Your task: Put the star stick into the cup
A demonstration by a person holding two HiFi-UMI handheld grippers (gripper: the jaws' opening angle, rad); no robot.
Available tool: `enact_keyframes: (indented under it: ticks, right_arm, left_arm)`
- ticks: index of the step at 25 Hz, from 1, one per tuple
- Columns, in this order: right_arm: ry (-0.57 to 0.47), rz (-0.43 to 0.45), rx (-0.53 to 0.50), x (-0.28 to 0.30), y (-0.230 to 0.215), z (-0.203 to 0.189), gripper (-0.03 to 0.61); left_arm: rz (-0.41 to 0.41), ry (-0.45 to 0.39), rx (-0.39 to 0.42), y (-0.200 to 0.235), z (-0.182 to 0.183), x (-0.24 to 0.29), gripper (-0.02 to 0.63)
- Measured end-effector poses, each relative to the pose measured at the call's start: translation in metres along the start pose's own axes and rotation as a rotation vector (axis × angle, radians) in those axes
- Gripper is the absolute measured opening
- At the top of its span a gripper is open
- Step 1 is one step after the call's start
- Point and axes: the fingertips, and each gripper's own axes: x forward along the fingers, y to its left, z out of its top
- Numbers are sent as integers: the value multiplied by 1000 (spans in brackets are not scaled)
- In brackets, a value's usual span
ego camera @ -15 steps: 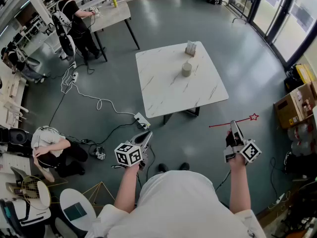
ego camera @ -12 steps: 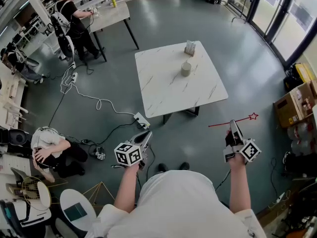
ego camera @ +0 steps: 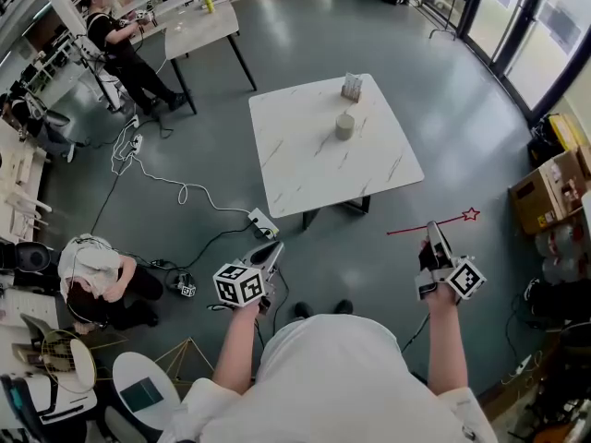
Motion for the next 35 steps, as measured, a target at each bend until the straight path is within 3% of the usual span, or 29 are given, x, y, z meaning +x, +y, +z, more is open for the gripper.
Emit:
enact_keyframes:
  ticks: [9, 26, 35]
  right_arm:
    - [-8, 19, 24, -4, -3, 5, 31]
    - [67, 45, -9, -19, -32, 25, 31]
    - [99, 53, 29, -19, -51, 26, 31]
  left_arm:
    - [16, 0, -8, -4, -5, -1, 14]
    - [58, 3, -8, -41, -27, 25, 14]
    - [86, 0, -17, -53, -34, 36, 15]
